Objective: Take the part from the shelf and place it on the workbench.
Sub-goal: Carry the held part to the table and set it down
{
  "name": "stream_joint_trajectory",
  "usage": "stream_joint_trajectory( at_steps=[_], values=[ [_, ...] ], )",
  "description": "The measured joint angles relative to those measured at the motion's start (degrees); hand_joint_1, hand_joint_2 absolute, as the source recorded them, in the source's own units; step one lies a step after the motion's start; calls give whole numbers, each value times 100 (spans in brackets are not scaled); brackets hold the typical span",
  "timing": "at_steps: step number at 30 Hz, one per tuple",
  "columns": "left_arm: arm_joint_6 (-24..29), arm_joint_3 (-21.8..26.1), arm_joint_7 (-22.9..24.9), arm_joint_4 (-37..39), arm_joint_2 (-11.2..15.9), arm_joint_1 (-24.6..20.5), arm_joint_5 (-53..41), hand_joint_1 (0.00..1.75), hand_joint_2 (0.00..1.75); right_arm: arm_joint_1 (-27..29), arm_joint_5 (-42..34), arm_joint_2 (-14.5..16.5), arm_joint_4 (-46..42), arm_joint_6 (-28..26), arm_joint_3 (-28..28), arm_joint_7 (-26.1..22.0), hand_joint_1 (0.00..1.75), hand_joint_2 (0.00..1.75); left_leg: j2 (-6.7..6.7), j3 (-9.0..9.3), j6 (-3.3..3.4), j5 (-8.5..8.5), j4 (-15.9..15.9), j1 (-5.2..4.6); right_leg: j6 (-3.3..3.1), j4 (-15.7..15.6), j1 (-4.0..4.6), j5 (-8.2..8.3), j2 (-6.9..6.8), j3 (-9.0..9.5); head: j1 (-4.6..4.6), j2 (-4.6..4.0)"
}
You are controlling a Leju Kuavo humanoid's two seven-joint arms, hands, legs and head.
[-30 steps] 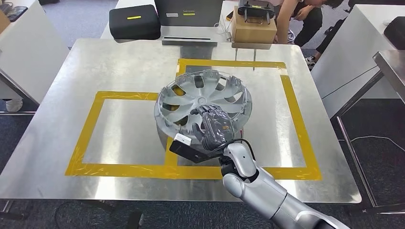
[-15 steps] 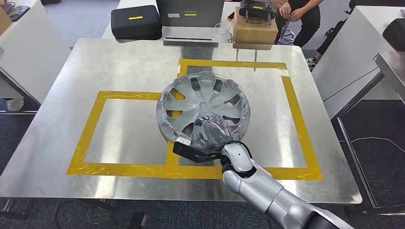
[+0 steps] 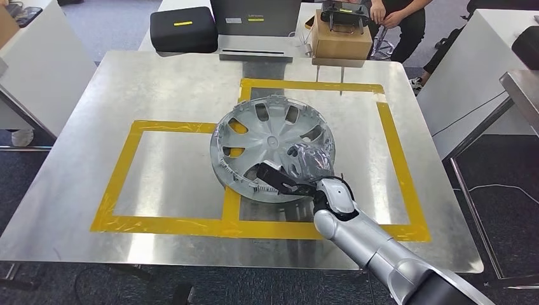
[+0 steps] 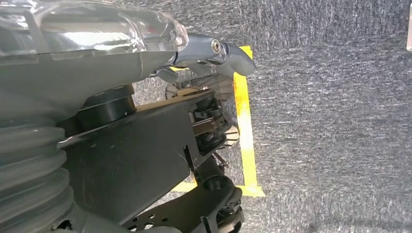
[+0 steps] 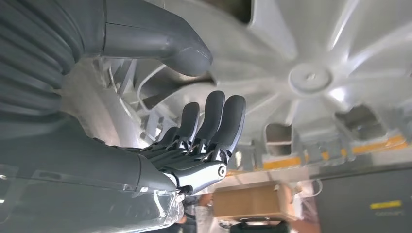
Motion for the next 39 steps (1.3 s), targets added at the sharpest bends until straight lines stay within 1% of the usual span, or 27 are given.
stream_joint_trajectory(
  at_steps=[2, 4, 5, 6, 7, 9, 10, 12, 13, 15, 17, 19, 22, 25, 31, 39],
  values=[
    [50, 1, -50, 0, 1, 10, 34, 0, 175, 38, -356, -6, -64, -373, -75, -185, 175, 175, 6, 0, 0, 0, 0, 1, 0, 0, 0, 0, 0, 2, 1, 0],
    [136, 2, -193, 1, 1, 32, 103, 0, 175, 165, -1027, 16, -282, -870, -191, -657, 175, 175, 14, 3, 0, 0, 0, 2, 0, 1, 1, 0, 0, 6, 1, 0],
    [185, 2, -312, 2, 0, 46, 164, 0, 175, 286, -1551, 48, -478, -1080, -266, -1056, 175, 175, 16, 5, 0, 0, 0, 3, 0, 1, 2, -1, 0, 8, 2, 0],
    [222, 3, -461, 2, -1, 62, 251, 0, 175, 447, -2198, 91, -737, -1205, -339, -1554, 175, 175, 17, 8, 0, -1, -1, 4, -1, 0, 3, -2, -1, 11, 3, 0],
    [257, 6, -645, 2, -1, 79, 360, 0, 175, 658, -2936, 142, -1067, -1219, -410, -2114, 175, 175, 16, 12, -1, -2, -1, 5, -1, 0, 4, -5, -2, 14, 2, 0],
    [331, 27, -1041, 3, 0, 118, 593, 0, 175, 1175, -4366, 227, -1897, -1012, -531, -3123, 175, 175, 6, 16, -4, -5, -2, 5, -2, 0, 4, -13, -11, 19, -1, 0],
    [384, 44, -1220, 4, 1, 135, 697, 0, 175, 1439, -4972, 255, -2360, -836, -584, -3494, 175, 175, -2, 17, -6, -7, -3, 6, -3, -1, 4, -18, -16, 20, -5, 0],
    [508, 93, -1516, 10, 4, 161, 867, 0, 175, 1901, -5920, 280, -3280, -446, -710, -4021, 175, 175, -19, 20, -10, -10, -3, 7, -6, -1, 4, -26, -23, 23, -10, 0],
    [575, 121, -1642, 14, 7, 172, 932, 0, 175, 2096, -6276, 284, -3724, -255, -786, -4229, 175, 175, -26, 21, -12, -11, -4, 7, -7, -2, 4, -29, -25, 25, -10, 0],
    [789, 180, -1892, 17, 15, 191, 1009, 0, 175, 2424, -6642, 272, -4570, 42, -963, -4541, 175, 175, -38, 25, -13, -12, -4, 8, -7, -3, 3, -31, -26, 28, -9, 0],
    [1060, 224, -2130, 17, 20, 199, 1026, 0, 175, 2673, -6666, 250, -5318, 173, -1131, -4705, 175, 175, -51, 29, -13, -12, -5, 7, -7, -7, 3, -31, -26, 31, -10, 0],
    [1218, 261, -2260, 17, 19, 200, 1026, 0, 175, 2881, -6613, 227, -5947, 202, -1259, -4746, 175, 175, -65, 34, -13, -11, -5, 7, -7, -11, 2, -31, -31, 34, -8, 0],
    [1267, 312, -2293, 17, 18, 203, 1028, 0, 175, 3088, -6577, 197, -6711, 208, -1401, -4742, 175, 175, -72, 40, -13, -11, -5, 7, -6, -13, 2, -30, -35, 41, -5, 0],
    [1269, 357, -2306, 17, 16, 202, 1029, 0, 175, 3213, -6572, 177, -7250, 211, -1497, -4730, 175, 175, -70, 47, -13, -10, -5, 6, -6, -14, 2, -30, -35, 49, -5, 0],
    [1269, 395, -2318, 16, 14, 200, 1031, 0, 175, 3323, -6577, 143, -7896, 212, -1608, -4727, 175, 175, -59, 52, -13, -11, -5, 6, -6, -15, 2, -30, -34, 58, -9, 0],
    [1270, 440, -2323, 15, 10, 198, 1031, 0, 175, 3378, -6579, 124, -8289, 212, -1625, -4710, 175, 175, -21, 55, -13, -11, -5, 7, -6, -15, 3, -30, -24, 60, -13, 0]
  ],
)
